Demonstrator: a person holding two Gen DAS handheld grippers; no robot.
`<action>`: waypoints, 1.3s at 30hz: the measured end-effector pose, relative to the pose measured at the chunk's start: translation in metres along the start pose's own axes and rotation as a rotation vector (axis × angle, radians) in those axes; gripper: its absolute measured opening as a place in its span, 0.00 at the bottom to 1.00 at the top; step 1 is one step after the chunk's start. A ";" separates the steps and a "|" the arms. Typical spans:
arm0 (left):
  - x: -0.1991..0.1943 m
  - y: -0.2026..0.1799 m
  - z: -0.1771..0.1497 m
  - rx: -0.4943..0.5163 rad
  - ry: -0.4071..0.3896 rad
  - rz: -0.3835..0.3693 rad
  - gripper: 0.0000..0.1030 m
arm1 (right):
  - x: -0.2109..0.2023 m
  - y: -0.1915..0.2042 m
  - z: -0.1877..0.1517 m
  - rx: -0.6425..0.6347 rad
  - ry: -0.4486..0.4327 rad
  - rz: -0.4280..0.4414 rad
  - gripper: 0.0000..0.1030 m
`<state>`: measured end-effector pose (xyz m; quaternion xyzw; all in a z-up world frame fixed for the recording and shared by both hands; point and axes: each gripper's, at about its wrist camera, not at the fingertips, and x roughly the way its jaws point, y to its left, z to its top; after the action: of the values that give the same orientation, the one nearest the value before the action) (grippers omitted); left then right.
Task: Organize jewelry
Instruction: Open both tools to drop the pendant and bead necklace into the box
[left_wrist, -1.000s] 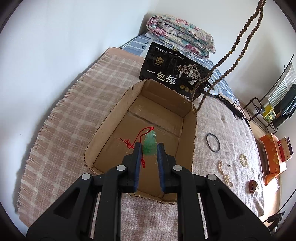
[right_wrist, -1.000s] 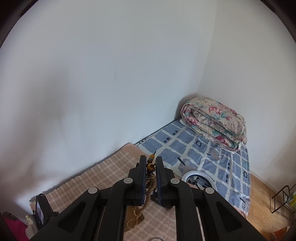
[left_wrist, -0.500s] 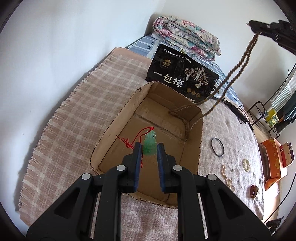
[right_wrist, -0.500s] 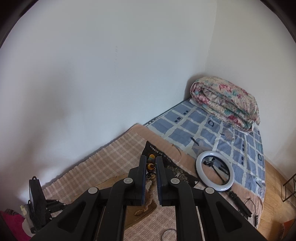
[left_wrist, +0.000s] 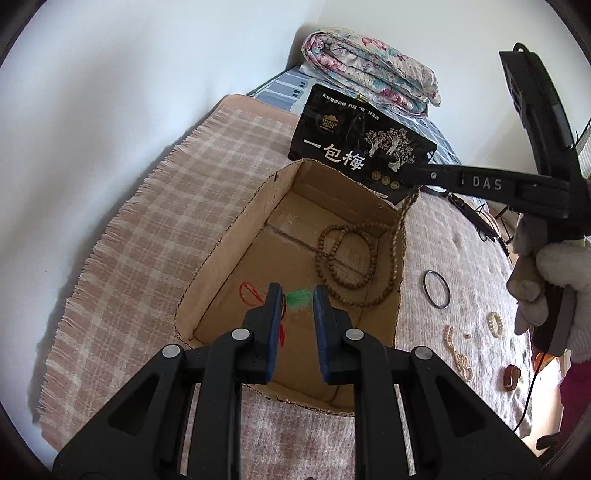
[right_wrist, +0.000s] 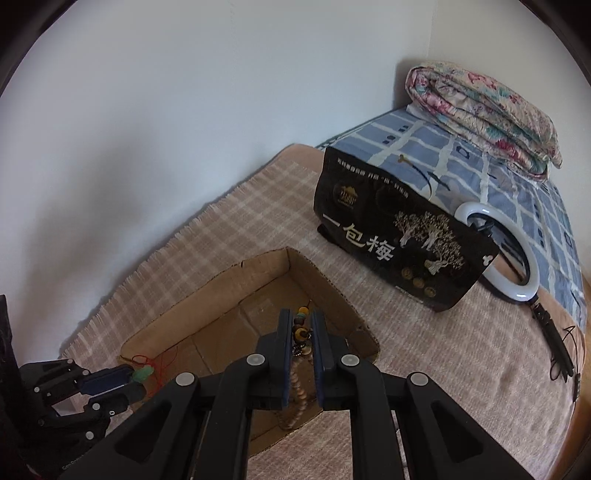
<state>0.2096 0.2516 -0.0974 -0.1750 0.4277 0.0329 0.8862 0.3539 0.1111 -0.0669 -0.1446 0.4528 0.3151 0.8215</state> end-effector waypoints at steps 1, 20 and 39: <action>-0.001 -0.001 0.000 0.005 -0.001 0.009 0.17 | 0.001 0.000 -0.001 0.003 0.002 -0.001 0.09; -0.024 -0.035 0.000 0.065 -0.061 -0.006 0.46 | -0.075 -0.034 -0.050 0.085 -0.127 -0.052 0.84; -0.026 -0.115 -0.018 0.193 -0.050 -0.108 0.46 | -0.170 -0.110 -0.162 0.215 -0.182 -0.286 1.00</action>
<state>0.2032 0.1398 -0.0551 -0.1107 0.3967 -0.0521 0.9097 0.2531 -0.1228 -0.0193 -0.0895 0.3824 0.1569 0.9061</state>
